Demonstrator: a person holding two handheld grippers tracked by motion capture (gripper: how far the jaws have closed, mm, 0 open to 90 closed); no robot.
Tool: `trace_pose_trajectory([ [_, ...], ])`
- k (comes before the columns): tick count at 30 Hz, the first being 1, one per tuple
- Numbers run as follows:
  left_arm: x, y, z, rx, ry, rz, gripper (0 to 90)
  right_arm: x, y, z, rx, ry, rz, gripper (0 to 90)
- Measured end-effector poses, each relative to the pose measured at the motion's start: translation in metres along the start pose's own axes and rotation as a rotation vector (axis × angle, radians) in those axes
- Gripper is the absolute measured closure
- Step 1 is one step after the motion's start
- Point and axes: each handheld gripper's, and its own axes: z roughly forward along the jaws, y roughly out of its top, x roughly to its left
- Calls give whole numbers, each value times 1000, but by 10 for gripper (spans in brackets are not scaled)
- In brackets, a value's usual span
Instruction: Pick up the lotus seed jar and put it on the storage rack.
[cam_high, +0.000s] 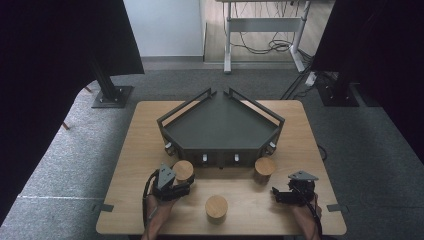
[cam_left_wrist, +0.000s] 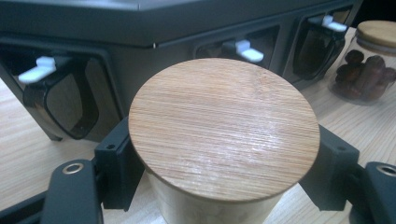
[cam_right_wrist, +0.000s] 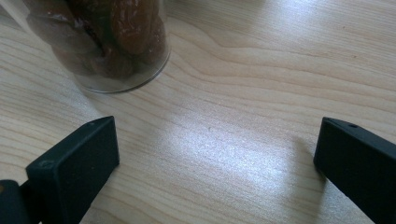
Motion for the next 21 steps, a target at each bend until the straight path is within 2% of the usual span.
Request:
trace_pose_trajectory([
  [8,0,8,-3,-6,1,6,255,0,0,0,0,-1,1,0],
  [21,7,23,-11,-21,2,2,255,0,0,0,0,-1,1,0],
])
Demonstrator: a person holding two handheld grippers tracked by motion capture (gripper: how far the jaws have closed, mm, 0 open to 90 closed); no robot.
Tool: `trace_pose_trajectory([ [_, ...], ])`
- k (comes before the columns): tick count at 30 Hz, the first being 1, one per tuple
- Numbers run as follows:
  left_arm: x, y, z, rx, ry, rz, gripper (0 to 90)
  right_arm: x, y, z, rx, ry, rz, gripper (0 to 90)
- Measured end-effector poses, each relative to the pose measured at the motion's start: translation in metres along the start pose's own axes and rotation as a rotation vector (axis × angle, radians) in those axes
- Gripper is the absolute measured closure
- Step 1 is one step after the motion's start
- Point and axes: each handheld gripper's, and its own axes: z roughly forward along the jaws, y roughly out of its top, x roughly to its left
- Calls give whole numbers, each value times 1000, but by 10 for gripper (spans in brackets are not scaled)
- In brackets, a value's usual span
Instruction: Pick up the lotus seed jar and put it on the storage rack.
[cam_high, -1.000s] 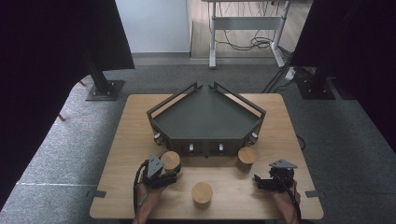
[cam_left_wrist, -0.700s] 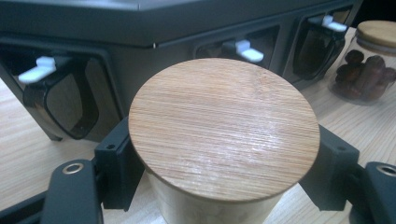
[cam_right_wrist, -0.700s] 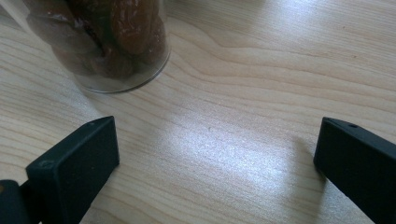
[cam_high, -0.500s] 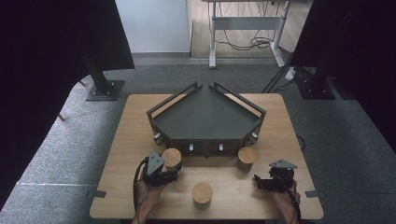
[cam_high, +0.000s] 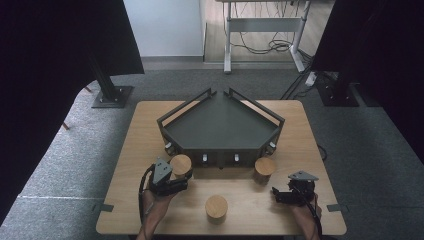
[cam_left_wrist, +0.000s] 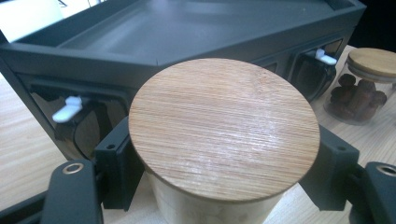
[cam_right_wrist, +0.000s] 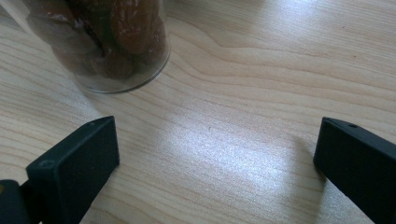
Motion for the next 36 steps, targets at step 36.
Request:
trace_pose_trajectory([
  [36,22,41,-3,-37,16,-37,256,0,0,0,-1,1,-1,0],
])
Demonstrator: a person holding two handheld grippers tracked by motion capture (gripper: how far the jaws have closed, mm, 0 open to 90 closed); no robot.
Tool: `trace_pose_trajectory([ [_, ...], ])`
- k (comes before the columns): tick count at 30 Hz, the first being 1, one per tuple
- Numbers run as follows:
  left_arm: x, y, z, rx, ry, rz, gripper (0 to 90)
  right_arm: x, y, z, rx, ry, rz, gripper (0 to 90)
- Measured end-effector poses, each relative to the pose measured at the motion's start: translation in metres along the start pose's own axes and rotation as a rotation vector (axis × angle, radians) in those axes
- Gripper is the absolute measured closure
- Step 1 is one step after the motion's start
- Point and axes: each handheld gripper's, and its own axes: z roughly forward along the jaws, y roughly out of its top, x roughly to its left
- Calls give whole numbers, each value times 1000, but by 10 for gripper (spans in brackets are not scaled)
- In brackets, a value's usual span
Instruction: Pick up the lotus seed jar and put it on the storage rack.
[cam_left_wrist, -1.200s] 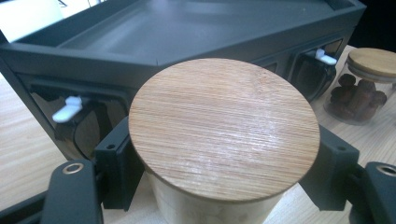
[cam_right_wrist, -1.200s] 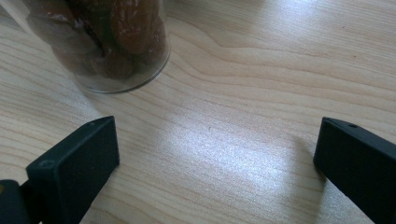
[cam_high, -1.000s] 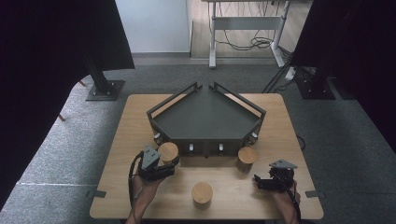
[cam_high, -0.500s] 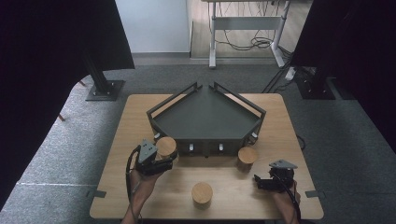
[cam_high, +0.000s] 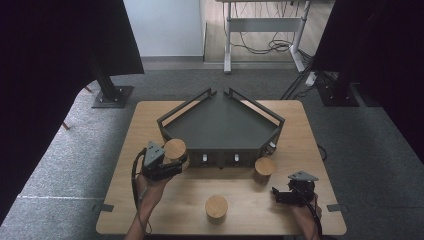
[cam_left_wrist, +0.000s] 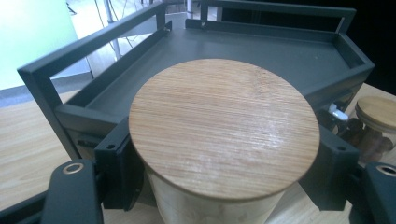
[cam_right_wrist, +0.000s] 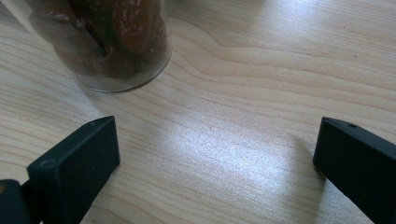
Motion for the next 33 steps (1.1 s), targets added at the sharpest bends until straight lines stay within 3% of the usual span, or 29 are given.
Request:
trace_pose_trajectory([
  [33,6,22,-5,-26,23,-10,256,0,0,0,0,1,0,0],
])
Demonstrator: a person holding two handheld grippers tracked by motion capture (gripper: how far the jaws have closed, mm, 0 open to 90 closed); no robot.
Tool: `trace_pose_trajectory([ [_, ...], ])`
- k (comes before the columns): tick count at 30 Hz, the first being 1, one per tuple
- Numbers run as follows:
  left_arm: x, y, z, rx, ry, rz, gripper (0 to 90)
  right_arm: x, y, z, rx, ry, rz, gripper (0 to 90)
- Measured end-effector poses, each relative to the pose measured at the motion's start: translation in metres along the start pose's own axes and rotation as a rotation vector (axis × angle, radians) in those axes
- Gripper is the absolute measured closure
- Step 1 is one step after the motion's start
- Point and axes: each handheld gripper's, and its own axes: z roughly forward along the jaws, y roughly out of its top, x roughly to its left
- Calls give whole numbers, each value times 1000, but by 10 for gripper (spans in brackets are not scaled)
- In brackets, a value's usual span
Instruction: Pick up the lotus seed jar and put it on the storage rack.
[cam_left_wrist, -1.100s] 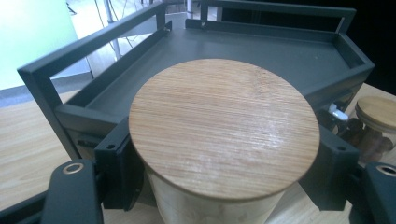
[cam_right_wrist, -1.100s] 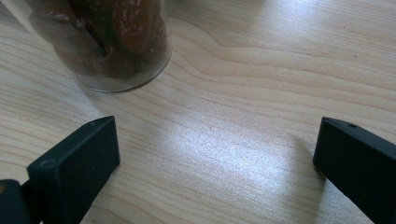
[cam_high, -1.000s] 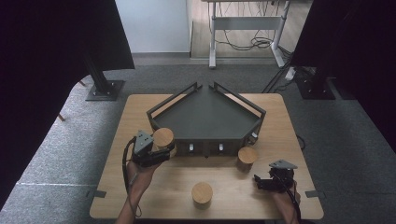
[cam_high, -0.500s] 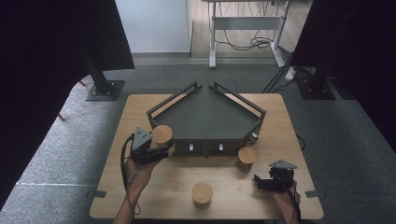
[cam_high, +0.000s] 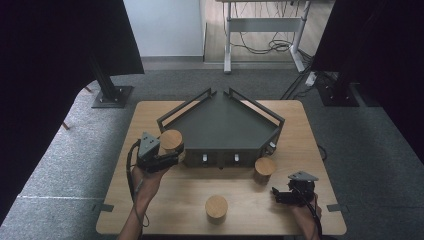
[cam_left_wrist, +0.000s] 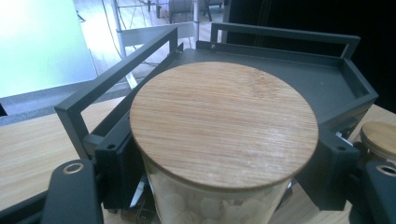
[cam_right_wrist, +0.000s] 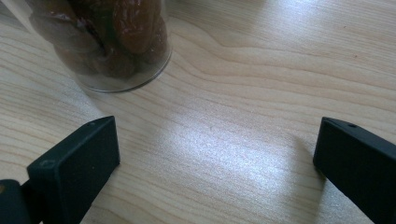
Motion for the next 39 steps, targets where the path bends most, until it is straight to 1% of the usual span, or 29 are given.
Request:
trace_pose_trajectory([
  [6,-1,6,5,0,4,13,256,0,0,0,0,0,-1,0],
  [13,-2,13,14,3,9,23,256,0,0,0,0,0,-1,0],
  [17,-1,14,19,0,8,26,256,0,0,0,0,0,-1,0],
  [20,0,15,22,6,11,31,256,0,0,0,-1,0,-1,0],
  [39,2,24,42,1,30,31,256,0,0,0,0,0,0,0],
])
